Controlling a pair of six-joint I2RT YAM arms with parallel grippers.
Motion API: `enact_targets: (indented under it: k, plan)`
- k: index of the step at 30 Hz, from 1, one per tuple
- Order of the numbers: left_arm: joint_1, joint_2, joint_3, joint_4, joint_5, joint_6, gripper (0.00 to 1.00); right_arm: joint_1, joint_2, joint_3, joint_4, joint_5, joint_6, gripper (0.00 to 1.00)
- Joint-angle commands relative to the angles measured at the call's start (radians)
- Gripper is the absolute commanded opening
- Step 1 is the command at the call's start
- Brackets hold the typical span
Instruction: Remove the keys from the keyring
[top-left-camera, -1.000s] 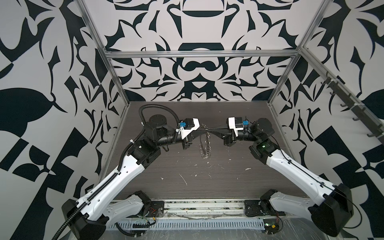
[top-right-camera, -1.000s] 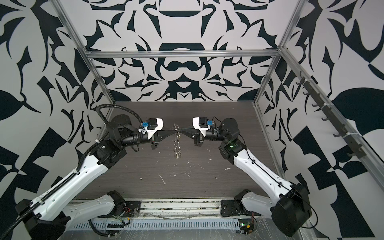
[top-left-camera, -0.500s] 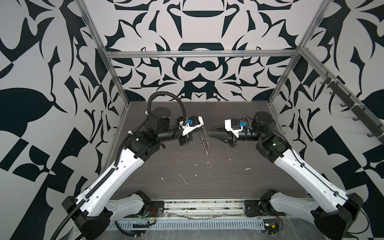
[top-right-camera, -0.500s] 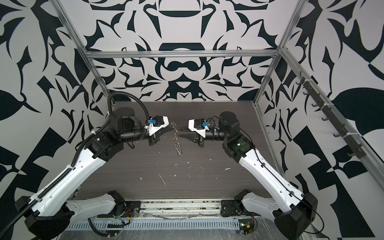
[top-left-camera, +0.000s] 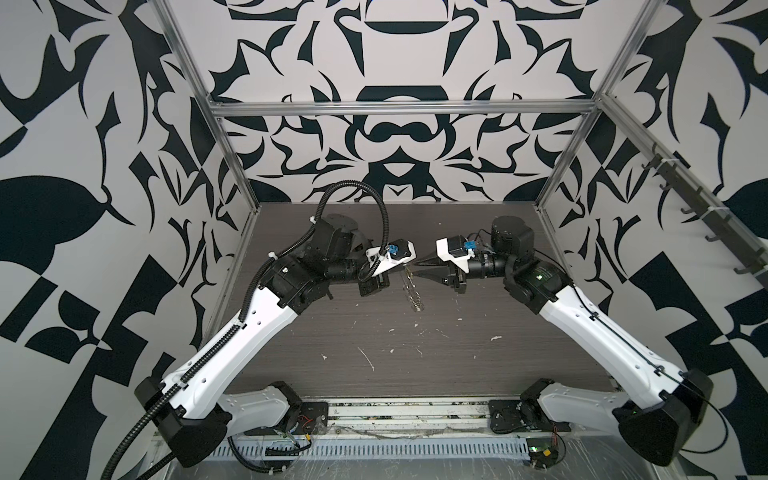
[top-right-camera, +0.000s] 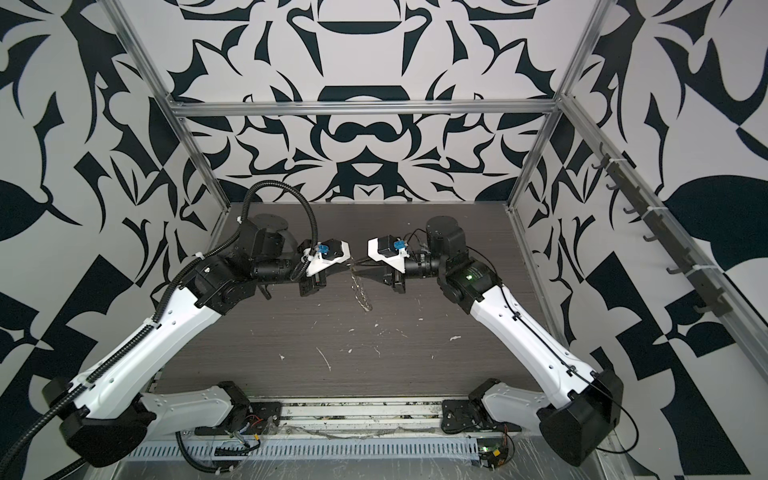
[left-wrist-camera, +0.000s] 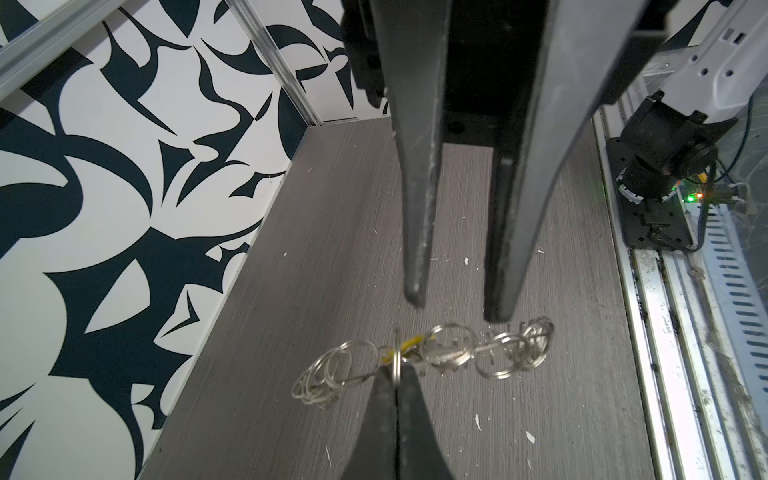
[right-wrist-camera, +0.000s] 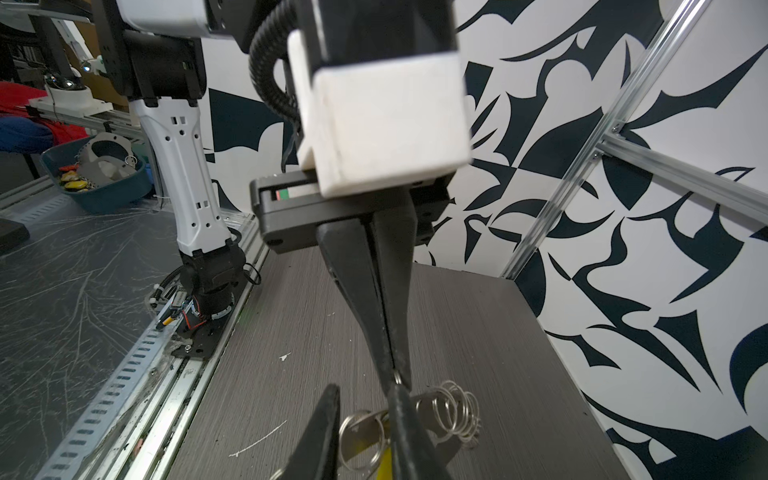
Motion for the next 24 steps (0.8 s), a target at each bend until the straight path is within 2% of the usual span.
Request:
enact_targets:
  k: [1,9,14,16,18,24]
  plan:
    - [-0.006,-0.016,0.024,-0.013,0.034,0.014,0.0,-0.002,0.001,0.048,0.0,-0.023,-0.018,0.24]
    - [-0.008,-0.026,0.011,-0.012,0.059,0.027,0.0,-0.003,0.036,0.065,-0.035,-0.031,-0.033,0.23]
    - [-0.008,-0.027,0.001,-0.001,0.084,0.039,0.0,0.002,0.052,0.073,-0.043,-0.042,-0.034,0.08]
    - [-0.008,-0.028,-0.001,0.003,0.092,0.038,0.0,0.005,0.054,0.073,-0.045,-0.041,-0.035,0.05]
    - [-0.008,-0.028,-0.003,0.007,0.099,0.04,0.0,0.006,0.055,0.073,-0.047,-0.039,-0.036,0.06]
    - [-0.008,-0.026,-0.008,0.018,0.1,0.044,0.0,0.009,0.063,0.076,-0.062,-0.038,-0.038,0.16]
